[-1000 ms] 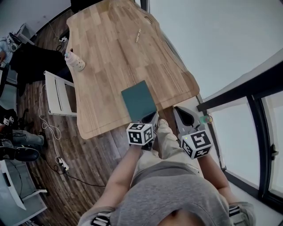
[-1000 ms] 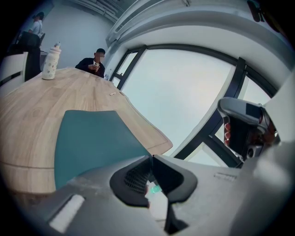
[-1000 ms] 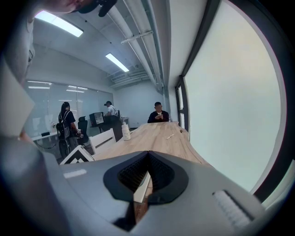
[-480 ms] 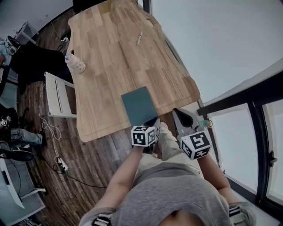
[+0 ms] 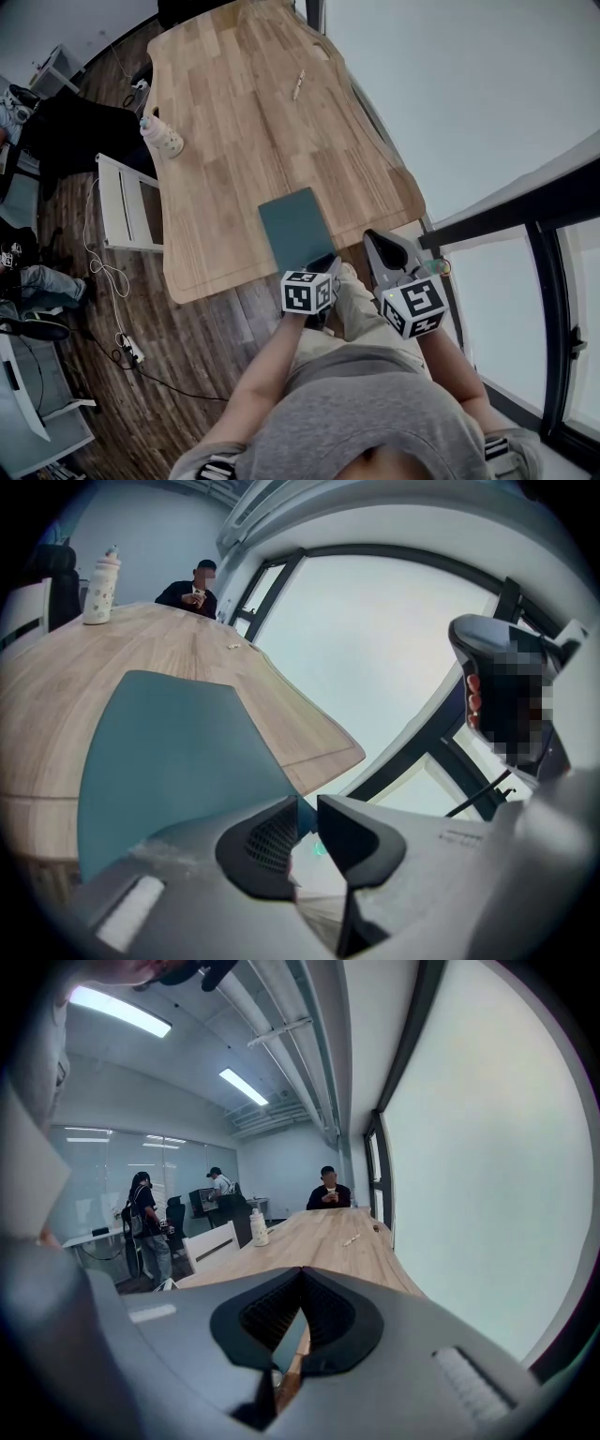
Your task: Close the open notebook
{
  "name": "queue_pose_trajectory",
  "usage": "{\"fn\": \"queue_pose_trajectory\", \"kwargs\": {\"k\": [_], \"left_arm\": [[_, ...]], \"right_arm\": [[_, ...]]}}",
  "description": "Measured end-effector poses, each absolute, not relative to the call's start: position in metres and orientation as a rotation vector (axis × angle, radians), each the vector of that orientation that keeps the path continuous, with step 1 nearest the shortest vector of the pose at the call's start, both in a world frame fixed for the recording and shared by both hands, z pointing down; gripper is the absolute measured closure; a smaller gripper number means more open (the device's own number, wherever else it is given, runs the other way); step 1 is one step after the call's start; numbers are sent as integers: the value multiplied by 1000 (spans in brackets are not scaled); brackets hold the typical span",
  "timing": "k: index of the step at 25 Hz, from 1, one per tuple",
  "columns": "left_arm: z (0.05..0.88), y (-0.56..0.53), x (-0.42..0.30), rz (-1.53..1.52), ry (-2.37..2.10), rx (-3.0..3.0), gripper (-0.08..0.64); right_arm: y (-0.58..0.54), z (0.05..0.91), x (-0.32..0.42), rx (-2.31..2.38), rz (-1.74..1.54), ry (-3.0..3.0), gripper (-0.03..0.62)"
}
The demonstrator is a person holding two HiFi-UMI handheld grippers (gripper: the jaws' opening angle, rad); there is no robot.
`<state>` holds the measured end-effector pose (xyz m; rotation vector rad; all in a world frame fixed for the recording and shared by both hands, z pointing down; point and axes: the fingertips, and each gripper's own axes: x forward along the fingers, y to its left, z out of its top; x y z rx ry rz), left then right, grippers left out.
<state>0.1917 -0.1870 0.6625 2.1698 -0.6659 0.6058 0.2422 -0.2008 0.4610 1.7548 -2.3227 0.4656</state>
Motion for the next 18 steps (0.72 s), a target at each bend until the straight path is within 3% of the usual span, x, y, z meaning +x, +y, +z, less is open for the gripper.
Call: {"fn": "queue_pose_trajectory", "kwargs": {"k": [7,18], "left_arm": [[654,-179,192,591,-616,2181,439],[617,-180,162,481,-673,2229,437]], "right_arm": [[-194,459,240,1768,462,-2322,591],[-178,450,218,1784,439,-2336,591]]}}
